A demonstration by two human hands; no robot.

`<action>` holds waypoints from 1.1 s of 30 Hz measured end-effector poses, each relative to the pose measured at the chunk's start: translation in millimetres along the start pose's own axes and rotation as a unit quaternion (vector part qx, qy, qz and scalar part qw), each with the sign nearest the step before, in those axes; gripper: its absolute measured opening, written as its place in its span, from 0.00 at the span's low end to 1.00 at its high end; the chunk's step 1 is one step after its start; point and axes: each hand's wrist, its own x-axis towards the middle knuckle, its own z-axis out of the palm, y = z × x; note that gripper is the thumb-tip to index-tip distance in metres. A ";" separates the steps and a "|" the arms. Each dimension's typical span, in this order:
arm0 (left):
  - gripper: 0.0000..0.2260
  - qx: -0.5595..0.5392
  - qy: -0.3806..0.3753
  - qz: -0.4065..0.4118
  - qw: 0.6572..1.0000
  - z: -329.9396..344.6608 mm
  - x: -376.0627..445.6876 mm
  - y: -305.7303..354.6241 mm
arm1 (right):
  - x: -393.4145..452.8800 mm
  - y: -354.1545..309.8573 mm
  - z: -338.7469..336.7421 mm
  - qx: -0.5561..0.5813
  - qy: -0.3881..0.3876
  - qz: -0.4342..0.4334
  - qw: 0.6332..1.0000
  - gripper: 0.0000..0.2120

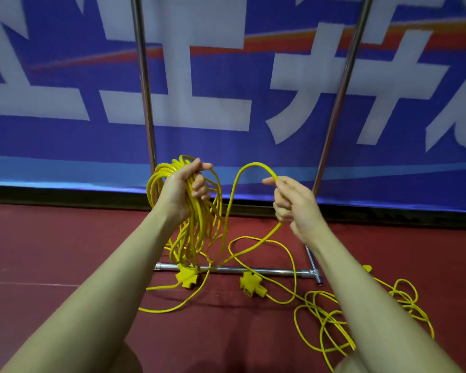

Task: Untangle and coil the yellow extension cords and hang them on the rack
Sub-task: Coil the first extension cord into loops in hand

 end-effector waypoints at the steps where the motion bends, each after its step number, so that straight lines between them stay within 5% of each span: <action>1: 0.13 0.003 -0.002 0.004 1.000 3.4 -5.0 4.3 | -1.8 -8.9 -0.2 -0.019 0.010 -0.016 1.000 0.12; 7: 0.14 0.013 -0.014 0.021 1.000 32.1 -31.7 28.4 | -16.2 -66.7 1.9 -0.083 0.058 -0.072 0.992 0.11; 14: 0.14 0.017 -0.068 0.045 0.996 74.1 -52.4 71.9 | -41.6 -119.5 1.6 -0.045 0.017 0.033 0.998 0.15; 21: 0.14 0.008 -0.104 0.057 0.993 86.1 -71.2 83.8 | -72.4 -130.6 -3.8 -0.054 -0.028 0.056 0.997 0.06; 29: 0.15 -0.034 -0.102 0.063 0.992 79.8 -73.7 81.5 | -64.3 -106.3 -4.8 -0.144 0.105 0.037 0.983 0.01; 33: 0.14 -0.038 -0.102 0.059 0.992 76.0 -58.8 79.5 | -45.1 -101.7 -11.3 -0.032 0.041 0.081 0.995 0.15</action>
